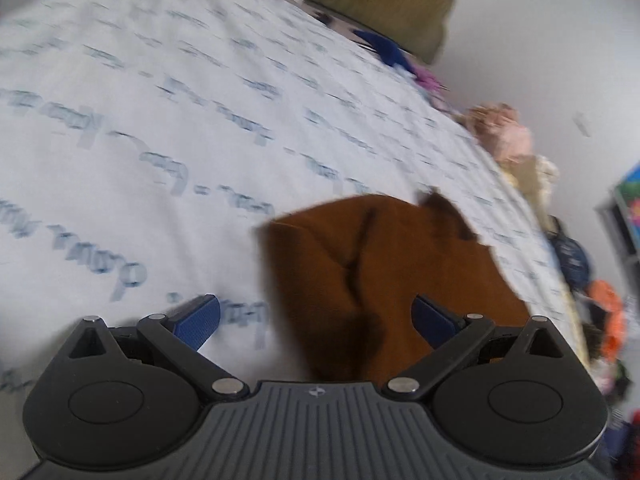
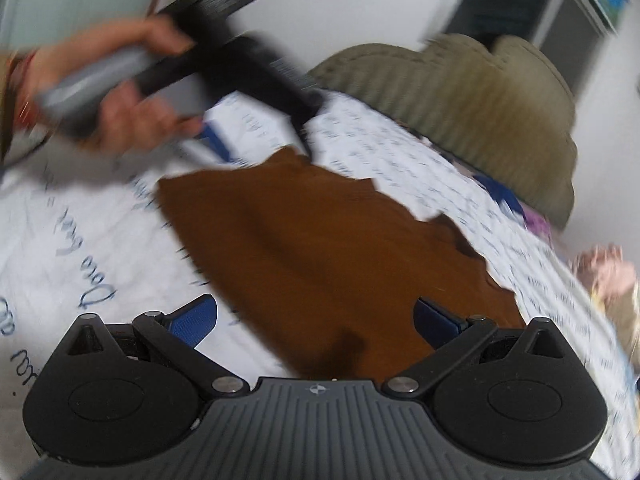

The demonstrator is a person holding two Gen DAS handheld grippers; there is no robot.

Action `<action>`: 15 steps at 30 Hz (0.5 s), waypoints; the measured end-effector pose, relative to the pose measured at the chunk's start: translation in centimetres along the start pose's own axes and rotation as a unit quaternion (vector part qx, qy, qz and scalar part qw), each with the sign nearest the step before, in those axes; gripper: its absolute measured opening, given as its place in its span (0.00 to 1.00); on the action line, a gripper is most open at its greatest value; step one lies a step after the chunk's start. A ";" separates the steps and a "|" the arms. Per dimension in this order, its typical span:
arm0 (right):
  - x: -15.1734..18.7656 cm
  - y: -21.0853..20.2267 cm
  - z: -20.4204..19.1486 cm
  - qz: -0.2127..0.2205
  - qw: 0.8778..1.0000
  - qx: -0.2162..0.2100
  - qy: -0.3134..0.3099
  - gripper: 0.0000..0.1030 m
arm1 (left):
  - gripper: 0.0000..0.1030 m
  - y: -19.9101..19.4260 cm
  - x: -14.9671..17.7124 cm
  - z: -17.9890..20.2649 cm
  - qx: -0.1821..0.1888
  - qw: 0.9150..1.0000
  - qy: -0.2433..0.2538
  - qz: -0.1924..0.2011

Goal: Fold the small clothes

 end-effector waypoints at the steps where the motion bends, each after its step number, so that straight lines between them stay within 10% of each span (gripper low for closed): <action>1: -0.1 0.6 -0.7 -0.004 1.000 0.003 -0.010 0.99 | 1.00 0.3 -0.1 0.3 0.016 1.000 0.000 -0.009; 11: -3.6 5.5 -2.0 0.010 0.995 0.086 -0.049 0.97 | 0.99 5.1 -2.6 3.2 0.105 0.992 -0.029 -0.059; 15: -4.4 6.2 -2.2 0.016 0.995 0.088 -0.045 0.71 | 0.90 6.7 -4.1 3.9 0.081 0.995 -0.026 -0.053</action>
Point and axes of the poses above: each gripper's, at about its wrist camera, not at the fingertips, and y roughly the way its jaws point, z to its right, x to its underside, the point moved 8 cm from there along y, roughly the way its jaws point, and after that the axes turned 6 degrees about -x, right-handed, at the moved point
